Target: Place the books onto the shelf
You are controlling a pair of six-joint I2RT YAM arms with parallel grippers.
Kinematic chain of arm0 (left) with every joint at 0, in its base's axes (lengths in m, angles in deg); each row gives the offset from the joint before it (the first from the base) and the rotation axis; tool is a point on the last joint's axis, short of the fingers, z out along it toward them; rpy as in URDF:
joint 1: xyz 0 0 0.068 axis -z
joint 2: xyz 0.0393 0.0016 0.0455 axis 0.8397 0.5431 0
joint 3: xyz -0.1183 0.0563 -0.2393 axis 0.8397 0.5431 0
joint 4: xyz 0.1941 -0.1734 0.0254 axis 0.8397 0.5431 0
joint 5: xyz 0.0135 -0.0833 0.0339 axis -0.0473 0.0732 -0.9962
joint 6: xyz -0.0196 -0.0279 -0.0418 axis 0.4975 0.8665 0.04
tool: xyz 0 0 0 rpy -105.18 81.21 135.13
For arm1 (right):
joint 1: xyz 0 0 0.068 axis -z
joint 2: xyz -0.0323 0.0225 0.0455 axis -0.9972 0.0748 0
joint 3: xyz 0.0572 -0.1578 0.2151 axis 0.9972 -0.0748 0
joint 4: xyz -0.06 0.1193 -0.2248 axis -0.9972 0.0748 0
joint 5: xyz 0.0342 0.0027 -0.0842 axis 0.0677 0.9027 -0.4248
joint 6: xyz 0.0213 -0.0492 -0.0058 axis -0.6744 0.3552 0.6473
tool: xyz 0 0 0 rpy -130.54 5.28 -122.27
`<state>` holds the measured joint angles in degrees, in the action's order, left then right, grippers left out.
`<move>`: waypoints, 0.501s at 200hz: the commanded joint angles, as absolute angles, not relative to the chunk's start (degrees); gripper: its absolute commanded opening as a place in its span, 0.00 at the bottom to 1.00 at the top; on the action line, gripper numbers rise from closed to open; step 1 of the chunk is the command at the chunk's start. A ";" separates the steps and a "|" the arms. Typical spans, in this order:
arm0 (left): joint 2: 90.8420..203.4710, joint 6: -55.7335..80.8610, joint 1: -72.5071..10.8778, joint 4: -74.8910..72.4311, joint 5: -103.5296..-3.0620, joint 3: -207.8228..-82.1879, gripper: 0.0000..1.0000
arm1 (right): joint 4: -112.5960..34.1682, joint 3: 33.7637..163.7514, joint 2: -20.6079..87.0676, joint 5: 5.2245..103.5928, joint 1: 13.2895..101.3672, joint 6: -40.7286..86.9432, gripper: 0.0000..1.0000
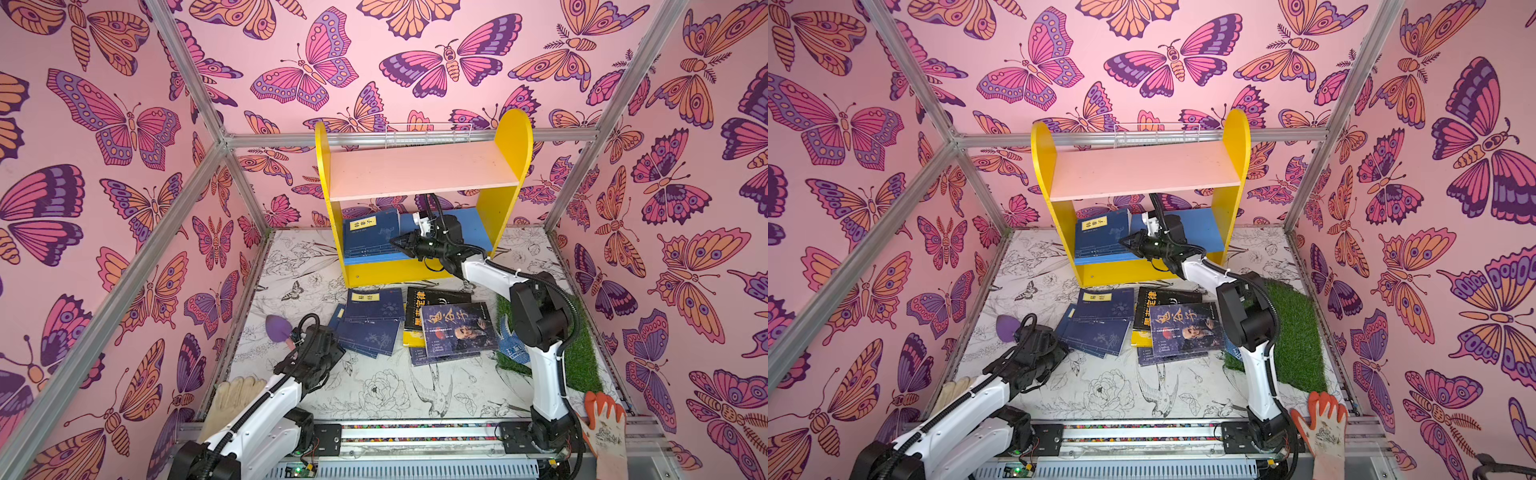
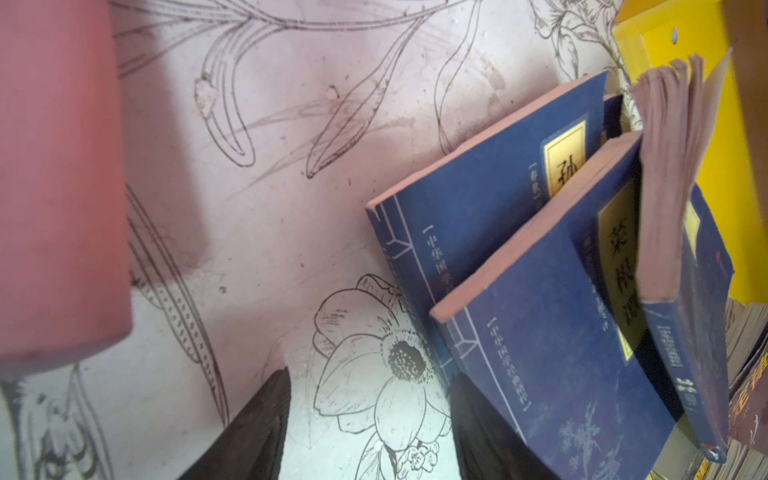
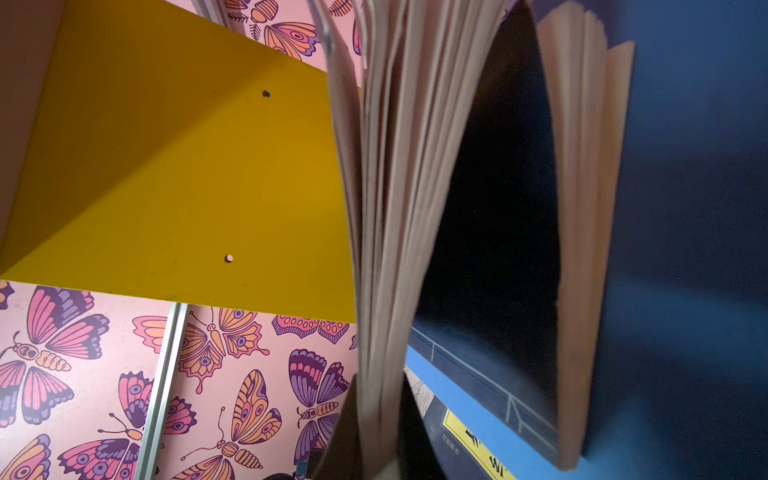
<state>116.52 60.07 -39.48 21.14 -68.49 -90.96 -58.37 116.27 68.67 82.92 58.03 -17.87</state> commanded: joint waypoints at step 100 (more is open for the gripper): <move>117.02 59.41 -39.76 22.41 -68.58 -91.21 0.63 | -43.88 127.34 73.34 86.91 56.62 -12.56 0.14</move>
<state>116.52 60.07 -39.48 21.14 -68.49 -90.96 -49.59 124.70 72.58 84.93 58.16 -16.01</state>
